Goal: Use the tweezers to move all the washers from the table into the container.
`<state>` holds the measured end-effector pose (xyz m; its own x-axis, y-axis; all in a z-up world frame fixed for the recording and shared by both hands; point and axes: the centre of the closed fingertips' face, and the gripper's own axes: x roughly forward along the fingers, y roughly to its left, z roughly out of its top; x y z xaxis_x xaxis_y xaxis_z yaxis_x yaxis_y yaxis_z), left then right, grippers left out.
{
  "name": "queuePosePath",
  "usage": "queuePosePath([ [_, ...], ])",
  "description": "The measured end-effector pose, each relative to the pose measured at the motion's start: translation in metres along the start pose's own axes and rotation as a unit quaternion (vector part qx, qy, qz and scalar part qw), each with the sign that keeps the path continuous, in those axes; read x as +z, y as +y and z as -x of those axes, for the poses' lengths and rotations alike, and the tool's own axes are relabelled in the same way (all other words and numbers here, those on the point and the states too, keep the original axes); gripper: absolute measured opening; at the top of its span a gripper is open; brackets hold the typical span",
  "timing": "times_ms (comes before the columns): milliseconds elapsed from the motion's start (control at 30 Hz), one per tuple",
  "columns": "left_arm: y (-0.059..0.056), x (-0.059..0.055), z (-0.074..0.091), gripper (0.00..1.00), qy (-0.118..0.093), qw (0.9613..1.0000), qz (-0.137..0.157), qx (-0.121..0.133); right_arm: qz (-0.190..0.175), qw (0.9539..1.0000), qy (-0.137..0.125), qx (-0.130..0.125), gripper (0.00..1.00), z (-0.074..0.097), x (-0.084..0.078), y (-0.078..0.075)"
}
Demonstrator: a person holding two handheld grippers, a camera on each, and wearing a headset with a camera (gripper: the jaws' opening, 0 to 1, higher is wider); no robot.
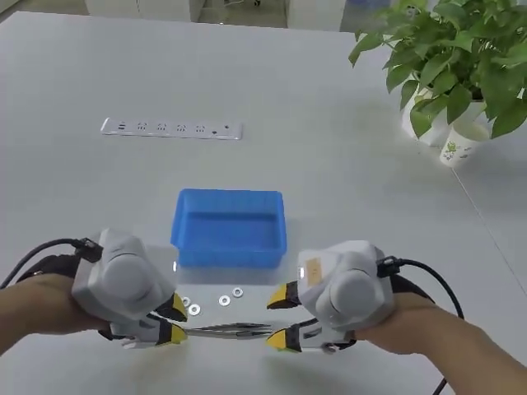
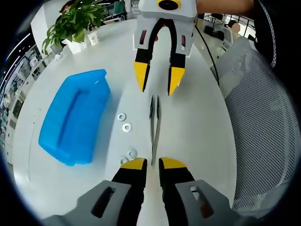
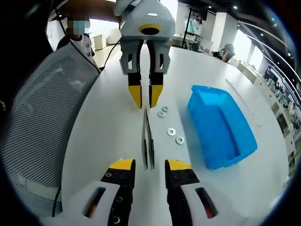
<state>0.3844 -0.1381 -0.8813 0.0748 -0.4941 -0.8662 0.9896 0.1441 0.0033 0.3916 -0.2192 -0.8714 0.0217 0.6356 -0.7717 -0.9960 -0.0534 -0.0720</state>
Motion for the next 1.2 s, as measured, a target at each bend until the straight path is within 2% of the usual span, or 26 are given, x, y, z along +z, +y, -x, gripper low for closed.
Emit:
queuePosePath([
  [433, -0.002, -0.005, -0.007, 0.11, 0.013, 0.9998, -0.005, -0.015, 0.0, 0.9997, 0.011, 0.022, 0.21, -0.015, 0.001, 0.002],
  [567, 0.0, -0.005, -0.008, 0.06, 0.013, 0.9998, -0.007, -0.011, 0.001, 0.9996, 0.012, 0.027, 0.19, -0.019, 0.003, 0.002],
  [800, 0.0, -0.006, -0.008, 0.06, 0.013, 0.9996, -0.019, -0.013, 0.003, 0.9993, 0.022, 0.031, 0.17, -0.022, 0.0, 0.004],
  [1200, -0.006, 0.003, 0.002, 0.06, -0.001, 0.9995, -0.028, -0.016, 0.007, 0.9992, 0.02, 0.032, 0.14, -0.025, 0.0, 0.006],
])
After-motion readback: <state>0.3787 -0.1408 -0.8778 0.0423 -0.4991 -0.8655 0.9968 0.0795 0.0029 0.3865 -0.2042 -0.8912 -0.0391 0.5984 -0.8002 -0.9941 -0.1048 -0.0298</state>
